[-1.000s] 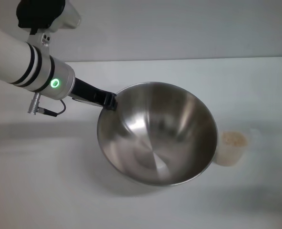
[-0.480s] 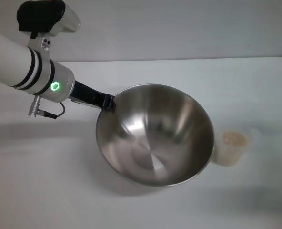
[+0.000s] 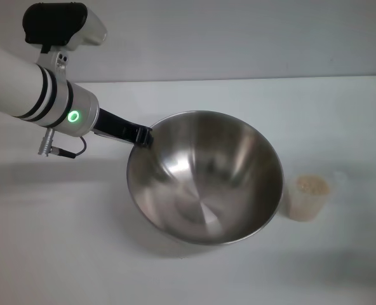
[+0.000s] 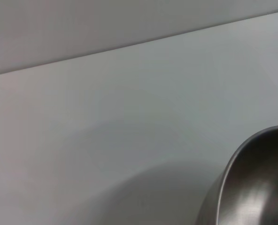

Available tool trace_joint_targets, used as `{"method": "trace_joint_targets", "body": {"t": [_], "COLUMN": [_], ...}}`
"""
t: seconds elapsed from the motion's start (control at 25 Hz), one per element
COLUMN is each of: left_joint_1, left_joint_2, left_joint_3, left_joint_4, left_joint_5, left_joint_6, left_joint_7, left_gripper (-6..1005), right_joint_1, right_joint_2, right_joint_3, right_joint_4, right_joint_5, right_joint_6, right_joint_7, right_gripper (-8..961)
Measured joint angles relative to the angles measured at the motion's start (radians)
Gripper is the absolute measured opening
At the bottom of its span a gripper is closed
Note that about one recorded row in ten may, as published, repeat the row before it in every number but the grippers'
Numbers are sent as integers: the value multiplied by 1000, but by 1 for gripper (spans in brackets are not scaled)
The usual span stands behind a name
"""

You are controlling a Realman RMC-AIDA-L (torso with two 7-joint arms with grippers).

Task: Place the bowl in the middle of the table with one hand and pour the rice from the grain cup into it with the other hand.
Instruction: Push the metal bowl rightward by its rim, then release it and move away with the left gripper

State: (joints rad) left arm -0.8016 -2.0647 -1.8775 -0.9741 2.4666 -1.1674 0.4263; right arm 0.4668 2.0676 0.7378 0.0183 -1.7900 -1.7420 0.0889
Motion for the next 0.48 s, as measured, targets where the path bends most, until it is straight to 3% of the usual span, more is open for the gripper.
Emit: {"method": "trace_joint_targets", "body": {"t": [0.48], "left_joint_1": [-12], "left_joint_2": [2], "left_joint_3": [1], "left_joint_4": [23], "left_joint_5": [0], "left_joint_6": [14], "left_joint_7": [5], "left_gripper": [41], "right_joint_1": [-2], "right_joint_2": [2], "right_joint_3": [0], "right_joint_4": [0], "right_joint_5": [0], "right_joint_6": [-10], "right_joint_7": [0], "right_gripper": [529]}}
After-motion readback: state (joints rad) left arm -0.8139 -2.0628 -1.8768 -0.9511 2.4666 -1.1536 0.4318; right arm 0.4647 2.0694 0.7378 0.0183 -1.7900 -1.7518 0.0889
